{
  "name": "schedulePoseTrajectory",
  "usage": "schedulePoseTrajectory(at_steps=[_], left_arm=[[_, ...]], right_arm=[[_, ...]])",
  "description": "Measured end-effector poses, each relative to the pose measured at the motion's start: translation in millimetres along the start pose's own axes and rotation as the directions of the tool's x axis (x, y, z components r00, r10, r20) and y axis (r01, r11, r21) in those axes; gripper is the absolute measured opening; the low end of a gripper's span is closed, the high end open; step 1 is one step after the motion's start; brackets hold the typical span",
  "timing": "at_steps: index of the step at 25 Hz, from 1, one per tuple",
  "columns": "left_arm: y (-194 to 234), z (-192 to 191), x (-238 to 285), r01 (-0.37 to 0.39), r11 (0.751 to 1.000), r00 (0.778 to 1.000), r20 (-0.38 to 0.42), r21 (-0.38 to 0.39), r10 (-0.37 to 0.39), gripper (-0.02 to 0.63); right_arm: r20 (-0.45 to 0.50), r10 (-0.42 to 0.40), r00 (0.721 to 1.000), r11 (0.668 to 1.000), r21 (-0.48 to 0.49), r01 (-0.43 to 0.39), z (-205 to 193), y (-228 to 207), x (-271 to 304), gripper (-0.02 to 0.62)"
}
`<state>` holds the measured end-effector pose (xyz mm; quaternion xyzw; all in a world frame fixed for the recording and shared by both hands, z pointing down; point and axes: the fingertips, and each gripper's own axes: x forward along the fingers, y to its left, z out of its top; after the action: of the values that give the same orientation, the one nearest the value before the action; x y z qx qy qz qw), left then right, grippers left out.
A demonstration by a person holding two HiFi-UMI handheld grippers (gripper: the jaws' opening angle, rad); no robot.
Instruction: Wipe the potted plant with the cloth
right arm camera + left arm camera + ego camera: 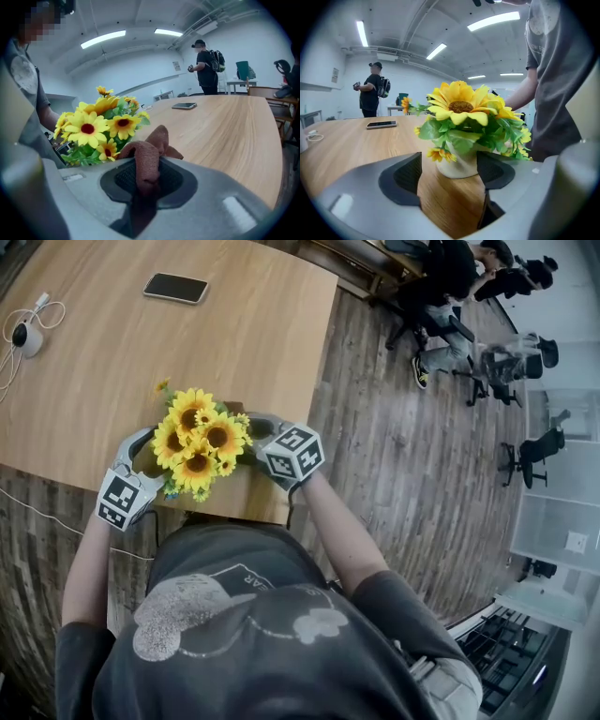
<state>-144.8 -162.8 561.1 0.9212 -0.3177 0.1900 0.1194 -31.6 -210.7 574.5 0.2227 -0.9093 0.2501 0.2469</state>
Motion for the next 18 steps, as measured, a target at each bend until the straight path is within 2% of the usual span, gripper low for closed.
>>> schedulePoseTrajectory(at_steps=[5, 9, 11, 16, 18], left_arm=[[16.8, 8.9, -3.5, -0.144, 0.989, 0.989, 0.02, -0.034, 0.145, 0.322], [20.3, 4.8, -1.4, -0.216, 0.974, 0.976, 0.024, -0.073, 0.219, 0.264], [20.7, 4.7, -0.1, -0.239, 0.967, 0.97, 0.024, -0.085, 0.242, 0.245], [15.4, 3.8, -1.8, -0.277, 0.954, 0.959, 0.029, -0.119, 0.282, 0.221], [14.0, 2.0, -1.9, -0.286, 0.949, 0.956, 0.031, -0.13, 0.292, 0.216]], right_arm=[[-0.006, 0.026, 1.0, 1.0, 0.003, -0.026, -18.5, 15.3, -13.6, 0.071], [-0.01, 0.029, 1.0, 1.0, -0.011, -0.03, -27.9, 27.0, -14.4, 0.071], [-0.002, 0.003, 1.0, 1.0, -0.011, -0.003, -29.8, 28.6, -15.3, 0.071], [0.011, -0.135, 0.991, 0.991, -0.018, 0.136, -33.5, 30.9, -17.8, 0.071], [0.013, -0.164, 0.986, 0.986, -0.01, 0.164, -34.0, 33.1, -18.0, 0.071]])
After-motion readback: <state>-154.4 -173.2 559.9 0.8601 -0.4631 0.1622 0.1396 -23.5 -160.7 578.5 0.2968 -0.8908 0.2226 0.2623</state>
